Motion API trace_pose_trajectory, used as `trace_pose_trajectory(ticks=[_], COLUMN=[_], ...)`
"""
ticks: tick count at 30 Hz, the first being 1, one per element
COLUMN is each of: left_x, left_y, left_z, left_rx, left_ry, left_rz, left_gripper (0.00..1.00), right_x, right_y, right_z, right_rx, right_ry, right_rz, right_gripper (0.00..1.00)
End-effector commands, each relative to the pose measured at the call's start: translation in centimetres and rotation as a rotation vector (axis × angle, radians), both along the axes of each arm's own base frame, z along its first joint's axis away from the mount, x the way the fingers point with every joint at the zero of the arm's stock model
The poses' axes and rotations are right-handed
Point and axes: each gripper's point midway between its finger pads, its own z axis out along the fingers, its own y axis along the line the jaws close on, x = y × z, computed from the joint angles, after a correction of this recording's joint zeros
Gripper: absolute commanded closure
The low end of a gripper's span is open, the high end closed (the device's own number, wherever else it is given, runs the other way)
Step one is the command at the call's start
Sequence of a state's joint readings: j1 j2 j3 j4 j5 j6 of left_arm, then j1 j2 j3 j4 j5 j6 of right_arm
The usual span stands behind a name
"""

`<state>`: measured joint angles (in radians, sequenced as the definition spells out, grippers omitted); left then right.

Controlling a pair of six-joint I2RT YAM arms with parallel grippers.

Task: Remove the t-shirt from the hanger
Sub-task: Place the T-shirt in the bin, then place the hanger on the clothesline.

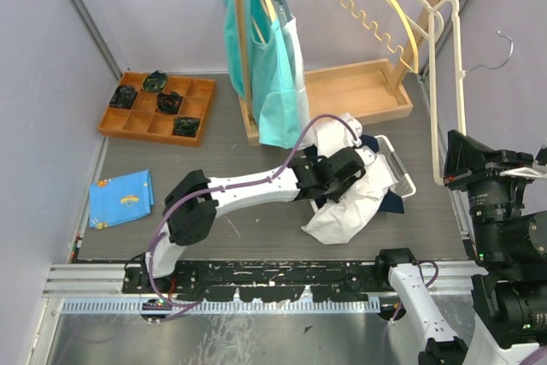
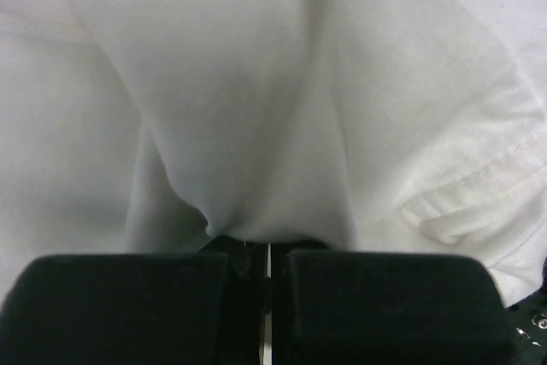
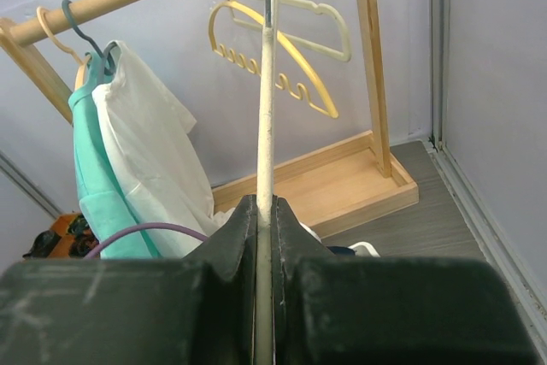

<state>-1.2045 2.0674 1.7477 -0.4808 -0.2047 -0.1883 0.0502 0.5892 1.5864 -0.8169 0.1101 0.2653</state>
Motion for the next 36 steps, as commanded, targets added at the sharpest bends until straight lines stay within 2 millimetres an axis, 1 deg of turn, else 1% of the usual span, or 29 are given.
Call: trace_pose_trajectory(ticks=[1,4,6,8,10,11,12,13,14,16,19,22,24,28,31,33,36], left_x=[-1.9,-2.6,-3.0,-3.3,-3.1,-2.9,-2.7,-2.5,-2.2,-1.9,-1.8,-1.8,-1.7,-2.2,-3.0,-3.7,-4.3], left_y=[-2.8,-3.0,-3.0,-2.7,-2.2,-2.0,-1.8,-1.4,-1.0,-0.1,1.5,3.4,4.7,6.5,7.5,8.4,9.5], left_z=[-1.8,-3.1,-3.6,-3.4,-2.0,-0.8,0.7,2.2,4.4,7.6,11.6,14.7,16.9,22.0,25.4,28.1,30.4], left_rx=[-0.055,-0.043,-0.035,-0.026,-0.030,-0.038,-0.050,-0.060,-0.080,-0.097,-0.105,-0.112,-0.140,-0.247,-0.343,-0.428,-0.516], left_ry=[0.121,0.169,0.194,0.203,0.179,0.156,0.130,0.106,0.076,0.030,-0.014,-0.051,-0.082,-0.133,-0.154,-0.174,-0.192], left_rz=[-0.060,-0.069,-0.075,-0.079,-0.080,-0.082,-0.083,-0.082,-0.078,-0.067,-0.057,-0.031,-0.015,-0.004,-0.022,-0.037,-0.033], left_gripper=[0.94,0.92,0.90,0.88,0.81,0.74,0.68,0.60,0.52,0.40,0.34,0.29,0.28,0.15,0.11,0.02,0.02], right_x=[-0.2,-0.3,-0.2,-0.1,0.1,0.3,0.4,0.6,0.8,1.2,1.9,2.8,3.4,4.8,6.3,7.4,9.1], right_y=[0.1,0.2,0.3,0.6,0.9,1.1,1.2,1.3,1.4,1.6,1.9,2.4,2.7,3.6,4.1,4.3,4.6], right_z=[2.5,2.6,2.7,2.7,2.7,2.6,2.6,2.6,2.5,2.5,2.4,2.3,2.1,1.6,1.1,0.9,0.9], right_rx=[-0.010,-0.019,-0.028,-0.039,-0.051,-0.055,-0.060,-0.063,-0.063,-0.060,-0.061,-0.077,-0.087,-0.107,-0.109,-0.102,-0.095], right_ry=[-0.070,-0.065,-0.064,-0.066,-0.070,-0.069,-0.070,-0.070,-0.071,-0.076,-0.083,-0.076,-0.067,-0.039,-0.003,0.017,0.042], right_rz=[0.007,0.012,0.020,0.035,0.050,0.058,0.064,0.069,0.073,0.082,0.100,0.126,0.144,0.187,0.214,0.224,0.236], right_gripper=[0.99,0.99,0.99,0.99,0.99,0.99,1.00,1.00,1.00,0.99,0.99,0.99,0.99,0.99,1.00,0.99,0.99])
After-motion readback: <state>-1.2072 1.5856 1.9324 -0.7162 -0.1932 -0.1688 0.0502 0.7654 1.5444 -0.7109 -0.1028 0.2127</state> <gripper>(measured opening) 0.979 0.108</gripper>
